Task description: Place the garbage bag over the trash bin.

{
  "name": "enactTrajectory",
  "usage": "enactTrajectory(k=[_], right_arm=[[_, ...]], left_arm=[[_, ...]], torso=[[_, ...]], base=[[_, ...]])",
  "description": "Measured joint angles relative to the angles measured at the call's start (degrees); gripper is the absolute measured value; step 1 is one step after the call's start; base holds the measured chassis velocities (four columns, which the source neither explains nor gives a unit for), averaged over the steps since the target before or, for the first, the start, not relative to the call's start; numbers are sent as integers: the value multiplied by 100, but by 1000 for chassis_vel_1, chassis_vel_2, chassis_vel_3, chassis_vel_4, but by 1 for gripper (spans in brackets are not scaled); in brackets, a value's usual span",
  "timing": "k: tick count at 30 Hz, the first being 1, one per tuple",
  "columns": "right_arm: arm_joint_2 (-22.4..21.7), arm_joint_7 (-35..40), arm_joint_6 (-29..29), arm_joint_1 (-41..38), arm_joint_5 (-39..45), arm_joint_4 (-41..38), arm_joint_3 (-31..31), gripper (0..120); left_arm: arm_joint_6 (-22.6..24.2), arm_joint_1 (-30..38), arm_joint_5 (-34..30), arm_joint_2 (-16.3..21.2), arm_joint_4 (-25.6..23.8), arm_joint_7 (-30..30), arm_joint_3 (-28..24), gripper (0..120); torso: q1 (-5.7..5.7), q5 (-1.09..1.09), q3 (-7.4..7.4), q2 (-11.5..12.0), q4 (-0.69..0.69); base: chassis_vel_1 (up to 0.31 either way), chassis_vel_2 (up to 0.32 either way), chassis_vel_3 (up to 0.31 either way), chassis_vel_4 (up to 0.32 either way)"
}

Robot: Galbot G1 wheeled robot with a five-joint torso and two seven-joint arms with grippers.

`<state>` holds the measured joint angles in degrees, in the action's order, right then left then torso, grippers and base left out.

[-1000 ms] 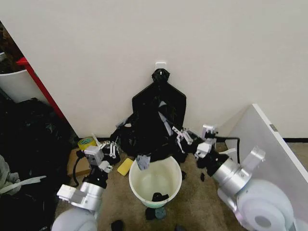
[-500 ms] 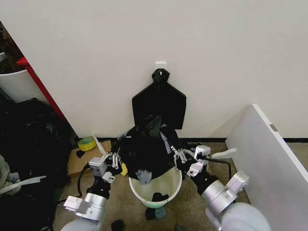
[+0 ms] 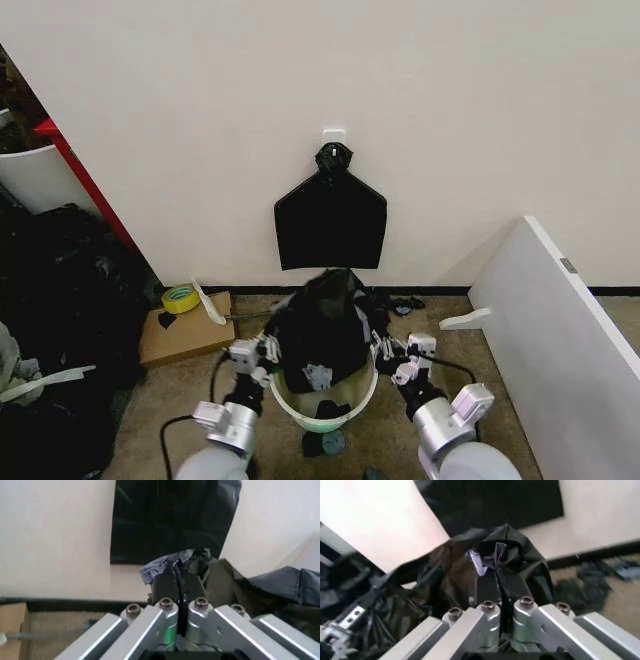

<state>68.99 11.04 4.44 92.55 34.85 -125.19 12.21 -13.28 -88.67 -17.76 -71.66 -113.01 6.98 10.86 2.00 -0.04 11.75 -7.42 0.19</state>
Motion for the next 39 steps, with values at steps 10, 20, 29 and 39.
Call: enactTrajectory(k=[10,20,29,39], right_arm=[[108,638,27,313,-583,142,-190,0],[80,1366,811,788,-999,-276,-293,0],[44,1597,1515,999,-1114,-489,-444,0],[44,1784,2060,1039,-1172,-547,-651,0]], left_arm=[[-196,-419,253,6,138,236,148,0],[-295,-1125,495,-84,-87,384,358,0],[-360,-1592,800,-29,-143,511,357,0],[-275,-2002,930,197,-308,614,462,0]], torso=[[0,1,0,0,-1],[0,0,0,0,0],[0,1,0,0,0],[0,0,0,0,-1]], base=[[0,0,0,0],[0,0,0,0],[0,0,0,0],[0,0,0,0]])
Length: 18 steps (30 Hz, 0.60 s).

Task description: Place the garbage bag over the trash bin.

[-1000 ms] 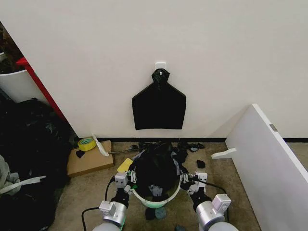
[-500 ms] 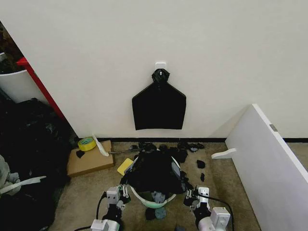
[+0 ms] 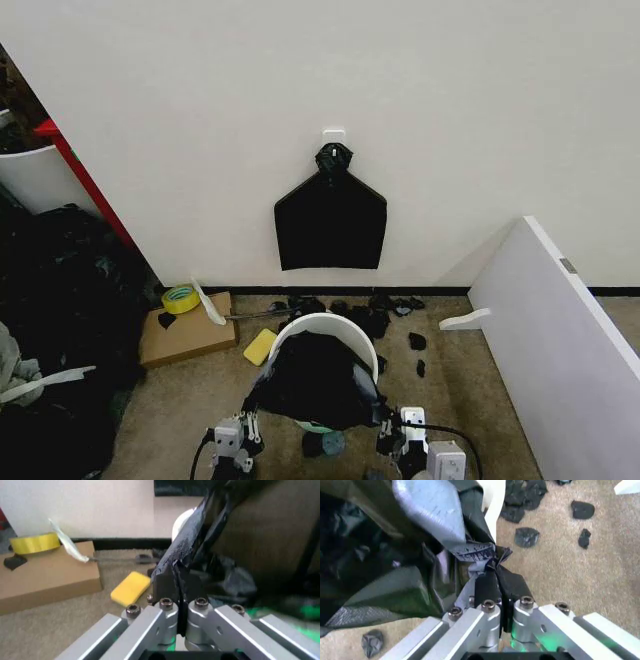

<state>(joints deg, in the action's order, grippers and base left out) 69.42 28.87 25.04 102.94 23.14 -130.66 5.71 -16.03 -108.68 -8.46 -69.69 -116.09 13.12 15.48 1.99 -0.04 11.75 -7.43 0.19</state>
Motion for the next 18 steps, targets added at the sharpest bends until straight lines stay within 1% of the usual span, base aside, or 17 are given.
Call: enactTrajectory(k=[4,10,13,18], right_arm=[[1,34,111,-15,-34,148,-9,0],[38,45,143,-191,-45,545,-37,0],[101,44,53,-315,-49,716,-58,0],[248,43,-165,-574,-38,1019,-83,0]], left_arm=[[12,-45,22,20,54,24,39,0],[105,180,-92,69,199,64,100,0],[135,294,-109,62,275,60,100,0],[241,580,-132,20,555,79,46,0]], torso=[[0,0,0,0,0],[1,0,0,0,0],[1,2,0,0,0],[1,0,1,0,0]], base=[[0,0,0,0],[0,0,0,0],[0,0,0,0],[0,0,0,0]])
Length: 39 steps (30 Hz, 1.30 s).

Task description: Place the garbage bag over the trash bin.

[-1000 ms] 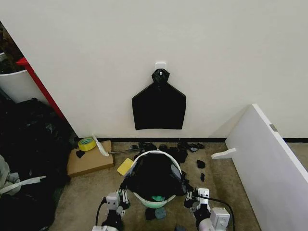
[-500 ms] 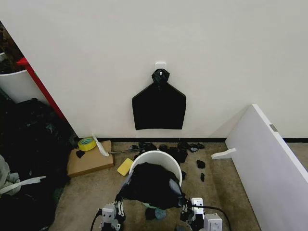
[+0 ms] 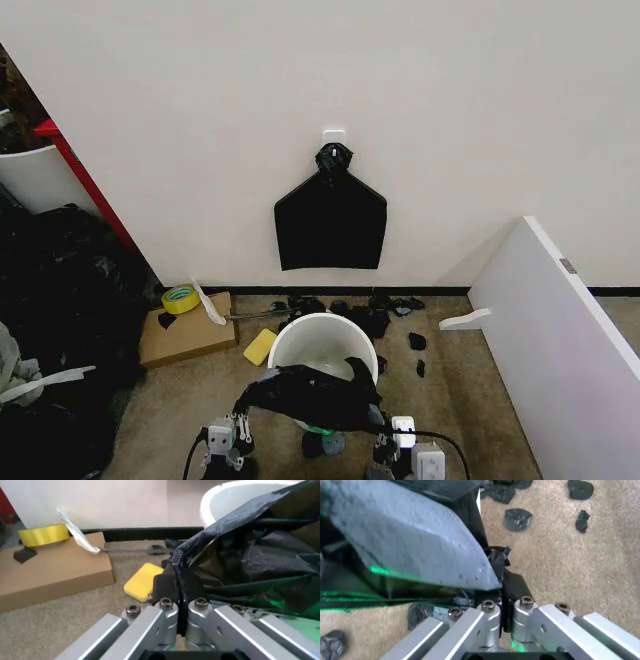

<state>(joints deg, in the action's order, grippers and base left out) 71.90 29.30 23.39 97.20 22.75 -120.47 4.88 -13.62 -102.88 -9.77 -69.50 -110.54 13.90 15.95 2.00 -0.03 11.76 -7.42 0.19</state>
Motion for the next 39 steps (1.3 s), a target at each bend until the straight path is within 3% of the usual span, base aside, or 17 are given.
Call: enactTrajectory(k=[11,23,24,32,39], right_arm=[[45,-96,-301,-202,-72,285,-6,0],[-147,-302,-403,71,-230,81,-12,0],[-222,-358,-465,191,-347,10,3,8],[-491,-647,-845,659,-849,-117,84,33],[-672,-1218,-1518,1005,-1671,-105,218,63]], left_arm=[[69,400,-42,-141,388,210,1,0],[99,162,-127,-18,71,-37,66,0],[122,31,-115,18,2,-125,83,8],[-52,-294,-56,127,-141,-202,158,32],[-634,-467,-279,218,-97,-408,238,62]], torso=[[0,-2,0,0,1],[0,1,0,0,0],[0,1,0,0,-1],[0,-4,0,0,1],[0,0,-1,0,0]], base=[[0,0,0,0],[0,0,0,0],[0,0,0,0],[0,0,0,0],[0,0,0,0]])
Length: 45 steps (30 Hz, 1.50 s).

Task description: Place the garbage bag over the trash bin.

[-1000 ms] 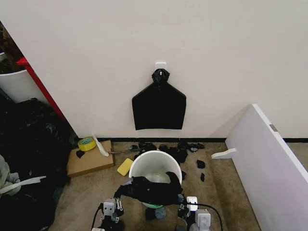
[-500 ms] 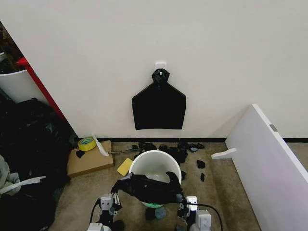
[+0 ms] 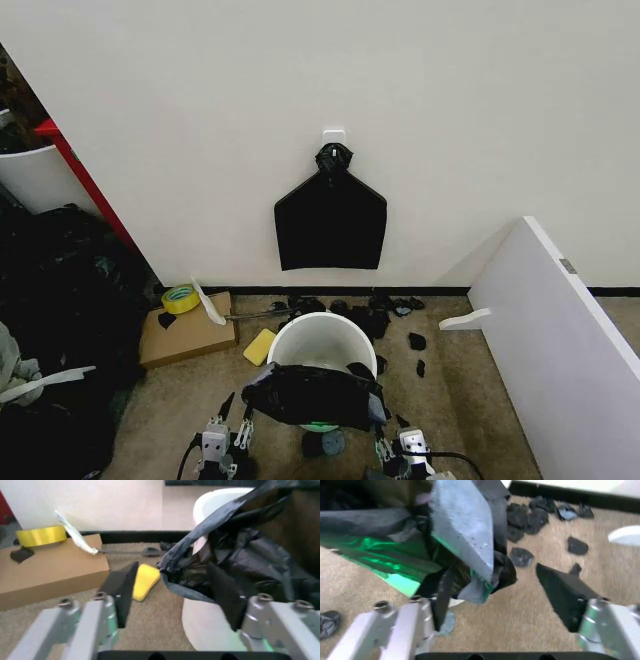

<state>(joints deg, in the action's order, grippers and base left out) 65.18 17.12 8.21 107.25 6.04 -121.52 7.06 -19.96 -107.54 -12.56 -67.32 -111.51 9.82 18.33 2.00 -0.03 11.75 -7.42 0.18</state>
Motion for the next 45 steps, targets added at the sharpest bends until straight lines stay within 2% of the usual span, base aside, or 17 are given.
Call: enactTrajectory(k=[2,8,12,16,20,24,25,27,30,31,32,33,35,36,39,40,45], right_arm=[[-19,-73,-84,36,-87,5,21,67],[-242,-531,-607,302,-516,-125,158,93],[-401,-794,-973,438,-575,-345,360,99],[-532,-993,-1310,511,-406,-674,630,100],[-651,-1253,-1385,377,285,-1102,1046,100],[-825,-1629,-988,67,1017,-1333,1443,100],[-965,-1932,-472,-174,1544,-1458,1702,100],[-1080,-2204,11,-390,2011,-1538,1999,100],[-1333,-2650,751,-707,2511,-1559,2308,100],[-1548,-2844,1166,-1040,2799,-1453,2243,100],[-1548,-2844,1166,-1040,2799,-1453,2243,100],[-1764,-3031,1525,-1503,3051,-1268,2032,100],[-2075,-3268,1926,-2382,3190,-880,1433,100],[-2135,-3317,1976,-2570,3186,-784,1291,100],[-2462,-3575,2124,-4021,3132,-28,160,100],[-2462,-3575,2124,-4021,3132,-28,160,100],[-2311,-3567,1999,-5788,3345,1068,-1347,100]], left_arm=[[-69,-30,-3,13,0,-44,9,66],[-534,-231,48,19,-67,-158,41,91],[-774,-320,77,-24,-178,-149,47,99],[-954,-411,161,-94,-374,-97,56,100],[-1018,-502,297,-166,-690,-67,119,100],[-980,-549,438,-197,-878,-62,229,100],[-870,-543,594,-202,-959,-19,307,100],[-708,-427,691,-130,-1014,-9,324,100],[-421,-108,808,86,-1061,-68,303,100],[-363,-105,865,85,-1094,-85,320,100],[-363,-105,865,85,-1094,-85,320,100],[-320,-129,898,66,-1133,-105,345,100],[-310,-179,942,-4,-1170,-122,382,100],[-312,-196,956,-27,-1172,-125,394,100],[-415,-331,1021,-181,-1173,-116,511,100],[-415,-331,1021,-181,-1173,-116,511,100],[-722,-576,802,-369,-1118,-102,794,100]], torso=[[0,-2,0,0,1],[0,-5,0,0,2],[0,-1,0,0,1],[0,-1,0,0,0],[0,-1,0,0,1],[0,-2,0,0,0],[0,-3,1,0,-2],[0,-3,1,0,-6],[0,4,1,0,11],[0,3,1,0,7],[0,3,1,0,7],[0,-6,1,0,5],[0,-2,1,0,-2],[0,-2,2,1,-7],[1,1,2,1,-2],[1,1,2,1,-2],[1,0,1,1,1]], base=[[0,0,0,0],[0,0,0,0],[0,0,0,0],[0,0,0,0],[0,0,0,0],[0,0,0,0],[0,0,0,0],[0,0,0,0],[0,0,0,0],[0,0,0,0],[0,0,0,0],[0,0,0,0],[0,0,0,0],[0,0,0,0],[0,0,0,0],[0,0,0,0],[0,0,0,0]])
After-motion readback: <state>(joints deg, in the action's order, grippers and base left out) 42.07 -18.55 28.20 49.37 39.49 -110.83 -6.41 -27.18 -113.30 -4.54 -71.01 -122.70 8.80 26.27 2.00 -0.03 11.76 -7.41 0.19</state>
